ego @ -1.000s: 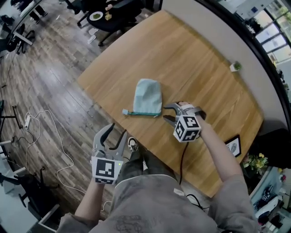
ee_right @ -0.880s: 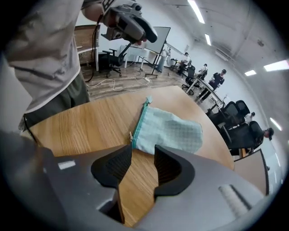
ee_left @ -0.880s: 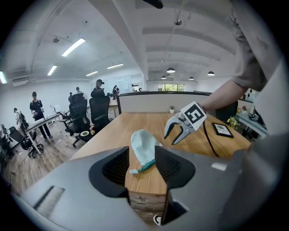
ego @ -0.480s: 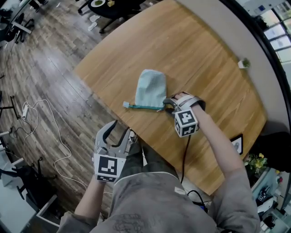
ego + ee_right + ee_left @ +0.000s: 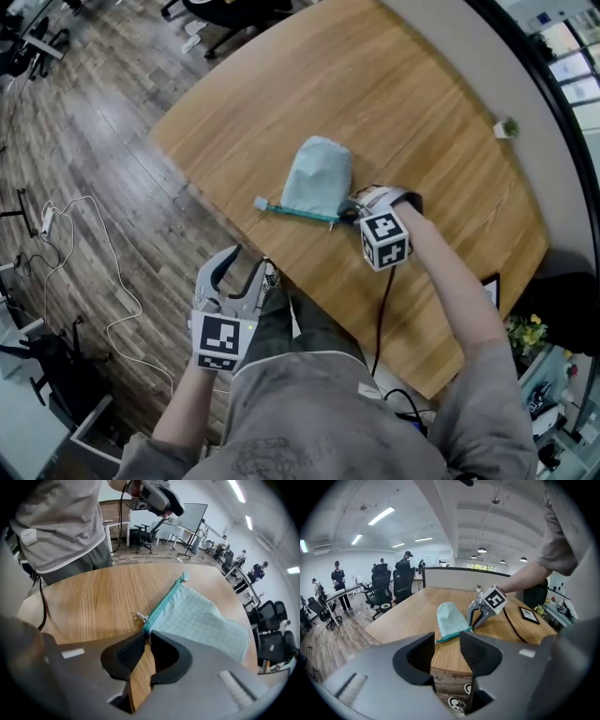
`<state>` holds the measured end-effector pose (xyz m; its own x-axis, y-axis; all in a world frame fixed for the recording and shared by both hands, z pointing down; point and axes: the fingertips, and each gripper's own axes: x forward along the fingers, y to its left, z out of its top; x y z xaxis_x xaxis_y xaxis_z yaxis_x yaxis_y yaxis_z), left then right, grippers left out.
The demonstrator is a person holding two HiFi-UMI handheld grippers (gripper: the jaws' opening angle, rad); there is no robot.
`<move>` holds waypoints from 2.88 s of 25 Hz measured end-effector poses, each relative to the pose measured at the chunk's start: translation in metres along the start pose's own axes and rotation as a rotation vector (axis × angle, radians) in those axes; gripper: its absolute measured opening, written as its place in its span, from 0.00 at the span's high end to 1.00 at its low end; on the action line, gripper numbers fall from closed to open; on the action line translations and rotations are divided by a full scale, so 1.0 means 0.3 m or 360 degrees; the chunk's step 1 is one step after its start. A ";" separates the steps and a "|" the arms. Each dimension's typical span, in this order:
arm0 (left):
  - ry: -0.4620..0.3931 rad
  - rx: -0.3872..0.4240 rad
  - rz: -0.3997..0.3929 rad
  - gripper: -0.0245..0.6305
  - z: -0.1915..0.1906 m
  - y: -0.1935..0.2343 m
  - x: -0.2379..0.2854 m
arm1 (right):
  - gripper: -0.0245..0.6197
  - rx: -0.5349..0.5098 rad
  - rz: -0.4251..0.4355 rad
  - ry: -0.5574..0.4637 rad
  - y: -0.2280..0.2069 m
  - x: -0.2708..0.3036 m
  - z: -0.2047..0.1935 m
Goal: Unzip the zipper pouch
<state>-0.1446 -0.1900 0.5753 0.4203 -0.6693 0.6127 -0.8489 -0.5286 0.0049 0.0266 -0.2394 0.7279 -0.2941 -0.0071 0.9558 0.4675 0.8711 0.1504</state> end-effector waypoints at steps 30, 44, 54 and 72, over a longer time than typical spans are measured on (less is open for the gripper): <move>-0.0449 0.0132 0.0019 0.71 0.457 0.077 -0.265 | 0.92 0.1811 -0.0394 -0.1506 -0.181 -0.912 0.464; -0.0628 0.0097 -0.0414 0.71 0.532 -0.047 -0.361 | 0.92 0.1479 -0.0258 -0.1543 -0.080 -1.040 0.582; -0.0611 0.0163 -0.0987 0.73 0.614 -0.224 -0.430 | 0.92 0.0952 -0.0094 -0.1489 -0.006 -1.131 0.660; -0.0501 -0.0102 -0.1289 0.86 0.549 -0.330 -0.471 | 0.92 0.0696 -0.0018 -0.1296 0.086 -1.082 0.713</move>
<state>-0.0672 -0.1292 0.3579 0.9636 -0.2181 0.1546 -0.2626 -0.8804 0.3949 -0.0442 -0.1096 0.3674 -0.8697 0.1865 0.4569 0.1534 0.9821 -0.1088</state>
